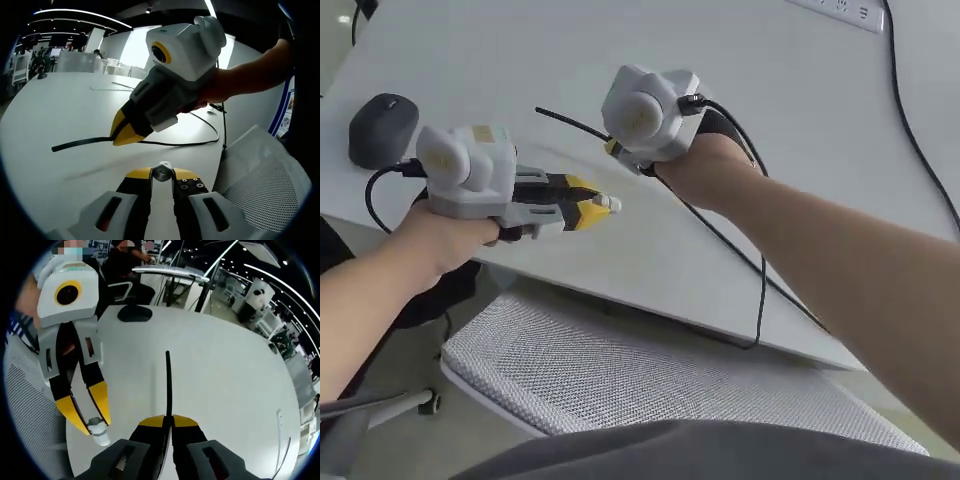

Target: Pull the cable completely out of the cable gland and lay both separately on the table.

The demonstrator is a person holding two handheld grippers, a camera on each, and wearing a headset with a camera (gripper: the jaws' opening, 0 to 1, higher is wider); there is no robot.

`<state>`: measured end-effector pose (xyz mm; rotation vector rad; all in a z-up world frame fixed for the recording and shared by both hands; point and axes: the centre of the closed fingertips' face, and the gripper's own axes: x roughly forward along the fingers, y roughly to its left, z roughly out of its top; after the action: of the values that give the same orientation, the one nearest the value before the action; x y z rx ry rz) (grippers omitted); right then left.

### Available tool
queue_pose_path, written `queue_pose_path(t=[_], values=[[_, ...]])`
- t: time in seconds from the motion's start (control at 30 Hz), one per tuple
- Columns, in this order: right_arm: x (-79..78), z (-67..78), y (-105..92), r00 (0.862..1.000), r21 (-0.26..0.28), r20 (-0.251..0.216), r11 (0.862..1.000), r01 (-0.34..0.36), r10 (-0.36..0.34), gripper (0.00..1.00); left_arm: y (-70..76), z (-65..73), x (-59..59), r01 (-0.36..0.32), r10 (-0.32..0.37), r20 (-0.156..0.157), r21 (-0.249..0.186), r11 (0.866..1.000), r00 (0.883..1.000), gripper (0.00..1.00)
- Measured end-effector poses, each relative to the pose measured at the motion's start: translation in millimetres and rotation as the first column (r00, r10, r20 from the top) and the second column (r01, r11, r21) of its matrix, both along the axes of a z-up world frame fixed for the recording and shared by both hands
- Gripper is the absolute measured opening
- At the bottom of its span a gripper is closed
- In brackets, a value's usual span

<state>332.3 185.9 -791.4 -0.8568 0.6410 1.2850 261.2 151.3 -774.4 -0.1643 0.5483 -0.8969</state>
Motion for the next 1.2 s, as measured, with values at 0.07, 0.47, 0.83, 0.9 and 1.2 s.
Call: queue_pose_path(t=[0.07, 0.47, 0.83, 0.9, 1.2], values=[[0.7, -6.0, 0.5, 1.0, -0.008, -0.005, 1.0, -0.008, 0.008, 0.0, 1.9, -4.9, 1.3, -0.005, 0.005, -0.005, 0.003, 1.0, 1.0, 0.15], [0.2, -22.7, 2.3, 0.999, -0.014, -0.05, 1.0, 0.003, -0.004, 0.0, 12.2, -28.7, 4.8, -0.029, 0.03, -0.037, 0.031, 0.999, 0.999, 0.15], [0.3, -27.9, 3.0, 0.998, -0.008, -0.063, 1.0, 0.012, -0.012, 0.0, 15.0, -31.6, 7.0, -0.032, 0.034, -0.037, 0.044, 0.999, 0.999, 0.16], [0.4, -28.6, 3.0, 0.998, -0.008, -0.064, 1.0, 0.015, -0.016, 0.0, 14.9, -32.5, 6.5, -0.03, 0.032, -0.039, 0.048, 0.998, 0.999, 0.16], [-0.4, -29.9, 3.5, 0.996, 0.004, -0.085, 0.999, 0.033, -0.033, 0.0, 16.1, -33.8, 7.3, -0.026, 0.029, -0.038, 0.06, 0.998, 0.999, 0.16]])
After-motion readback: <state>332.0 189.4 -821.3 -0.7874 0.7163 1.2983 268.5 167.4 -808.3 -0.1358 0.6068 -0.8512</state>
